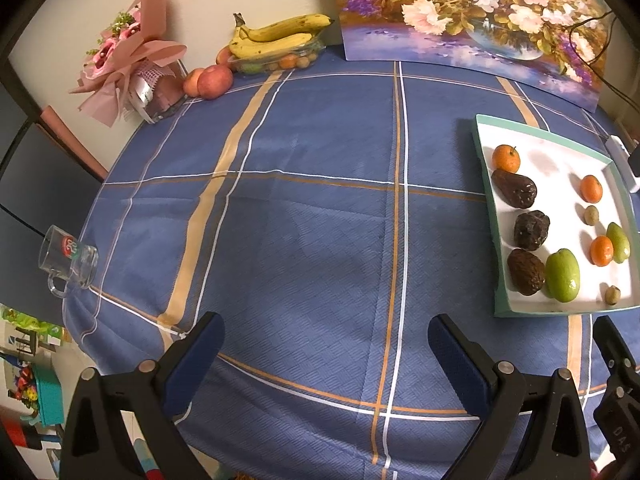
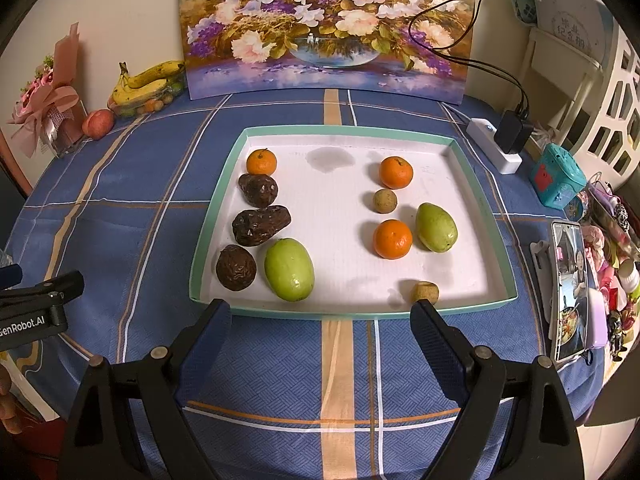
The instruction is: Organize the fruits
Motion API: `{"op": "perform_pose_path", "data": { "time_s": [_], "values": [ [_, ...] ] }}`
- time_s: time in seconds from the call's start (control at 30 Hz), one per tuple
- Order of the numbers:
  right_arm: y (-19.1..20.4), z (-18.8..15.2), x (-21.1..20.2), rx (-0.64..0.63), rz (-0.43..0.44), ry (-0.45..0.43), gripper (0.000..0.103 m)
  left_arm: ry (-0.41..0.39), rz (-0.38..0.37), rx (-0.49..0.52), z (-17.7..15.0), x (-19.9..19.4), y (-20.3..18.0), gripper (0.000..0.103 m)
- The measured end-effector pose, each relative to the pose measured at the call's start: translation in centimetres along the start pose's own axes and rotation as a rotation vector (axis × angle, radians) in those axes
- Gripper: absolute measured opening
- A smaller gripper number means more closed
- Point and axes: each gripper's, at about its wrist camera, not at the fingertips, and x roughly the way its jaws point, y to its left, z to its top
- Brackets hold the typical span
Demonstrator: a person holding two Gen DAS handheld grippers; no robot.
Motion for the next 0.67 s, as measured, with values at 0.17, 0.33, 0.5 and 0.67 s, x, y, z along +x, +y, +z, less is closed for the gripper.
{"op": "perform_pose_path", "data": {
  "time_s": [0.17, 0.33, 0.5, 0.67],
  "values": [
    [-0.02, 0.01, 0.12, 0.000, -0.001, 0.002, 0.091, 0.001, 0.002, 0.001, 0.05, 0.05, 0.10, 0.103],
    [0.02, 0.05, 0.19, 0.000, -0.002, 0.003, 0.091, -0.001, 0.013, -0.001, -0.04, -0.12, 0.14, 0.103],
    [0.00, 0.05, 0.18, -0.001, -0.002, 0.003, 0.091, -0.002, 0.013, -0.001, -0.06, -0.21, 0.11, 0.103],
    [0.02, 0.04, 0.18, 0.000, -0.002, 0.003, 0.091, 0.003, 0.011, -0.006, -0.11, -0.22, 0.13, 0.103]
  ]
}}
